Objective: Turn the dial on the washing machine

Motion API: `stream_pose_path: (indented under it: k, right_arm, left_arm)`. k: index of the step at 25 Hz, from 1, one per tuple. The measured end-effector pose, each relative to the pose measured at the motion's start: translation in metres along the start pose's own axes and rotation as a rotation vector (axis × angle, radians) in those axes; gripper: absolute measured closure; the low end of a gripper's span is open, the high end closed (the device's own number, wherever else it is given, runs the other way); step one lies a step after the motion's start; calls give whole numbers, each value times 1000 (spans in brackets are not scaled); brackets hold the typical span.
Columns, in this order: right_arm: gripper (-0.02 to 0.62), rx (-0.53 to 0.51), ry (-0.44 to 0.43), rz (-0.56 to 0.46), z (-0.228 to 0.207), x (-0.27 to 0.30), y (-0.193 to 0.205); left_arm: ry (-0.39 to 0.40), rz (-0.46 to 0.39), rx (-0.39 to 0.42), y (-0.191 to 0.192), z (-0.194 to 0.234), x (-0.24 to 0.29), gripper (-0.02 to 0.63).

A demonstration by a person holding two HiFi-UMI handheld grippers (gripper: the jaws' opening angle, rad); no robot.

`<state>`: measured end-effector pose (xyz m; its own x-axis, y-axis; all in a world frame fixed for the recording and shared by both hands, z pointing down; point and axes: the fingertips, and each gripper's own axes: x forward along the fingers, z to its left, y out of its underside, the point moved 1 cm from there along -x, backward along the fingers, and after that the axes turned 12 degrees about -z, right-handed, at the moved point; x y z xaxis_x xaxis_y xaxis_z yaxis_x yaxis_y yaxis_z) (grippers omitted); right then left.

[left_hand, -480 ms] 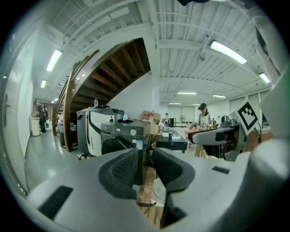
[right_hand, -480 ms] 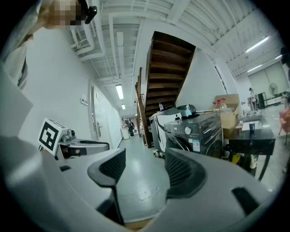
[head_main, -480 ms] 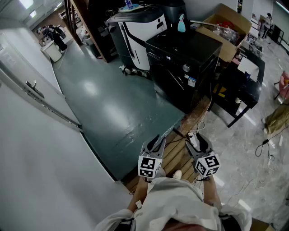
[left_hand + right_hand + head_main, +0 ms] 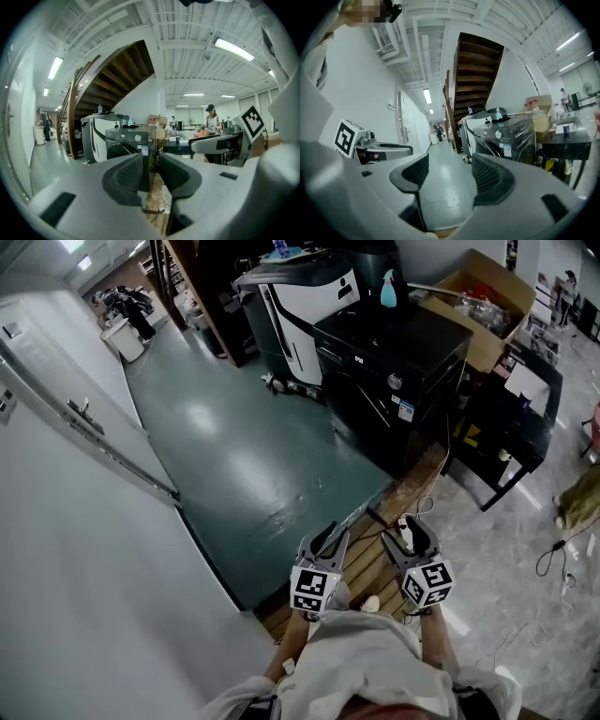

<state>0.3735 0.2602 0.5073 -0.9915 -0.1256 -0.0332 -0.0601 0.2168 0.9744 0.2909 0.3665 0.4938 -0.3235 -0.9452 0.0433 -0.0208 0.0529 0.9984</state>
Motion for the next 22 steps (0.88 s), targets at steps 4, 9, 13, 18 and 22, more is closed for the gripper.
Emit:
stream_pose_path:
  k: [4, 9, 13, 18, 22]
  right_arm:
    - [307, 5, -30, 13, 1, 14, 2]
    - [311, 18, -48, 32, -6, 44, 7]
    - [319, 19, -46, 47, -13, 72, 3]
    - [324, 8, -19, 72, -21, 108, -10]
    - [326, 7, 4, 87, -19, 137, -26]
  left_arm:
    - [-6, 15, 8, 2, 4, 6, 499]
    - [-7, 28, 2, 6, 20, 23, 499]
    - [-4, 35, -1, 5, 43, 44, 499]
    - [11, 41, -12, -10, 76, 67, 499]
    - [37, 43, -19, -27, 103, 83, 499]
